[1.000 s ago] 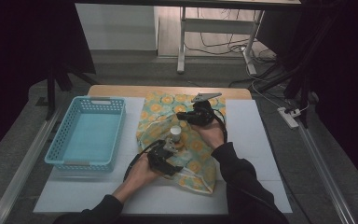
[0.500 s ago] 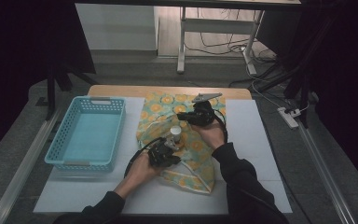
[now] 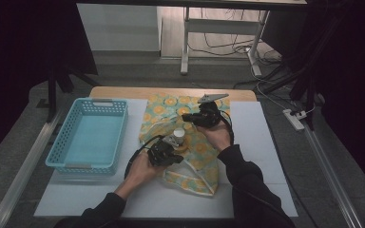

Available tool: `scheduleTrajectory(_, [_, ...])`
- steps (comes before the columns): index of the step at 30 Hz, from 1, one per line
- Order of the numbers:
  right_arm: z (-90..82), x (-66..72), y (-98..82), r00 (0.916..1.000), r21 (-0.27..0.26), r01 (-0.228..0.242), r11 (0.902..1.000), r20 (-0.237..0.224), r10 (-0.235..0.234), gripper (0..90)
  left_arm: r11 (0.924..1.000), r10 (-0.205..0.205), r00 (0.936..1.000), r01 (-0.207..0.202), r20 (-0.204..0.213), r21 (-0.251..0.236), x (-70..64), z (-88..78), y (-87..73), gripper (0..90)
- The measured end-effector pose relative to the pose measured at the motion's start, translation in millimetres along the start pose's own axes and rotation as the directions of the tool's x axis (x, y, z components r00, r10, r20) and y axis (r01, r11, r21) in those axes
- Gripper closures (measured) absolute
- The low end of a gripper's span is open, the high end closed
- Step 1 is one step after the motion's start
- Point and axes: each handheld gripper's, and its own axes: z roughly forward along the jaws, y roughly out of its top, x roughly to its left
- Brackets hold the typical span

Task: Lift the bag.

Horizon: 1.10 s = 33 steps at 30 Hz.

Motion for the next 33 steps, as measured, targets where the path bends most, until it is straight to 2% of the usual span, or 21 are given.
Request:
scheduleTrajectory(5, [-3.4, 1.0, 4.3, 1.0000, -0.002, 0.005, 1.0000, 0.001, -0.005, 90.0, 0.9995, -0.006, 1.0000, 0.006, 0.003, -0.030, 0.8, -14.9, 9.1, 90.0])
scheduleTrajectory(13, [-10.5, 2.8, 11.9, 0.9999, -0.012, 0.013, 0.9998, 0.000, -0.013, 90.0, 0.9961, -0.035, 0.9988, 0.038, 0.035, -0.079, 11.2, -38.3, 21.5, 90.0])
scheduleTrajectory(22, [-18.2, 4.6, 22.6, 0.9997, -0.014, 0.025, 0.9996, 0.002, -0.025, 90.0, 0.9944, -0.057, 0.9977, 0.060, 0.036, -0.087, 27.0, -64.0, 41.5, 90.0])
scheduleTrajectory(27, [-20.8, 3.9, 27.4, 0.9997, 0.001, 0.023, 0.9997, -0.013, -0.023, 90.0, 0.9899, -0.081, 0.9947, 0.088, 0.064, -0.112, 36.5, -76.1, 52.2, 90.0])
scheduleTrajectory(33, [-26.3, 3.9, 33.9, 0.9994, -0.009, 0.019, 0.9998, -0.029, -0.019, 90.0, 0.9860, -0.092, 0.9940, 0.100, 0.058, -0.133, 42.9, -89.7, 65.2, 90.0])
